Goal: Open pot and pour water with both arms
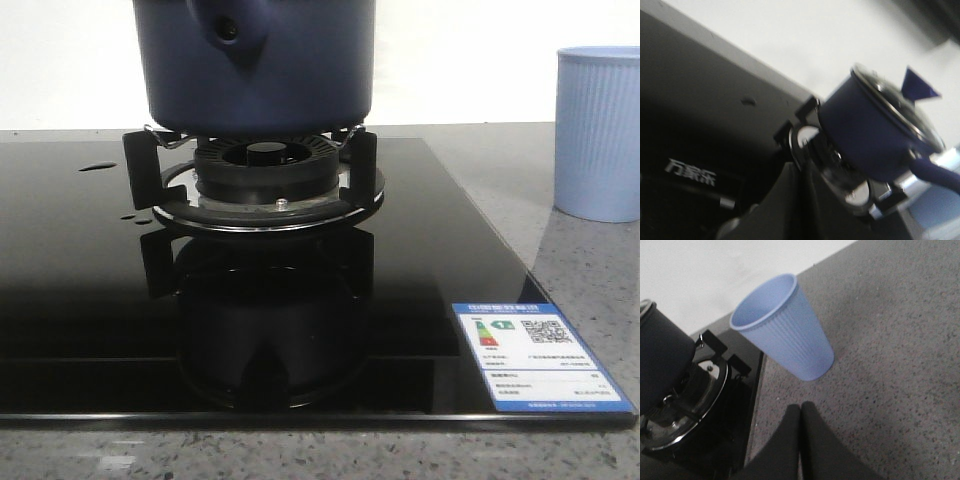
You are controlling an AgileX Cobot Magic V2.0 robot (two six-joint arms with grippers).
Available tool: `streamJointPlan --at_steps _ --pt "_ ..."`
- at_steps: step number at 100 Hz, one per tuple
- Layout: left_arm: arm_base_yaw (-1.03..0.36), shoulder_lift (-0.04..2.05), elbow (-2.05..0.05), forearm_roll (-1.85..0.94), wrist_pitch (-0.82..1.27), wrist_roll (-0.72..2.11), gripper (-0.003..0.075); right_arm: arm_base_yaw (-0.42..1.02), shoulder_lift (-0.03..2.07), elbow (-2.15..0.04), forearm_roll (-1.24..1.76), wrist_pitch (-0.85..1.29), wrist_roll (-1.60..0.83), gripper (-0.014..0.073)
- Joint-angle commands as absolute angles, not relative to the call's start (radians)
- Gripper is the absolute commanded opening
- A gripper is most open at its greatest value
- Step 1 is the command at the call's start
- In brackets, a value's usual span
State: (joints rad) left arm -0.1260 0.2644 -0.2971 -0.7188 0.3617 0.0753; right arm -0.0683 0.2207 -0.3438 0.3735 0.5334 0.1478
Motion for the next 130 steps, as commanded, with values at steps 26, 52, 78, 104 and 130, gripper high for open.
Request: streamJointPlan --at_steps 26,52,78,104,130 --pt "-0.273 0.697 -0.69 -1.085 0.664 0.503 -0.0018 -0.072 0.477 -0.675 0.46 0.844 0.139 -0.0068" --pt "-0.277 0.927 -0.921 -1.322 0.886 1.035 -0.0018 -0.072 0.498 -0.726 0.51 0.9 0.0 -0.0068" --pt "-0.277 1.041 -1.03 -1.321 0.88 1.385 0.0133 -0.072 0.498 -0.726 0.507 0.88 -0.016 -0.0068" --pt "-0.277 1.052 -1.032 -1.319 0.686 1.464 0.0578 -0.072 0.498 -0.726 0.501 0.868 -0.018 -0.0068" --pt "-0.277 1.128 -1.067 -1.427 0.668 1.597 0.0557 -0.072 0.498 -0.726 0.501 0.866 -0.018 -0.0068"
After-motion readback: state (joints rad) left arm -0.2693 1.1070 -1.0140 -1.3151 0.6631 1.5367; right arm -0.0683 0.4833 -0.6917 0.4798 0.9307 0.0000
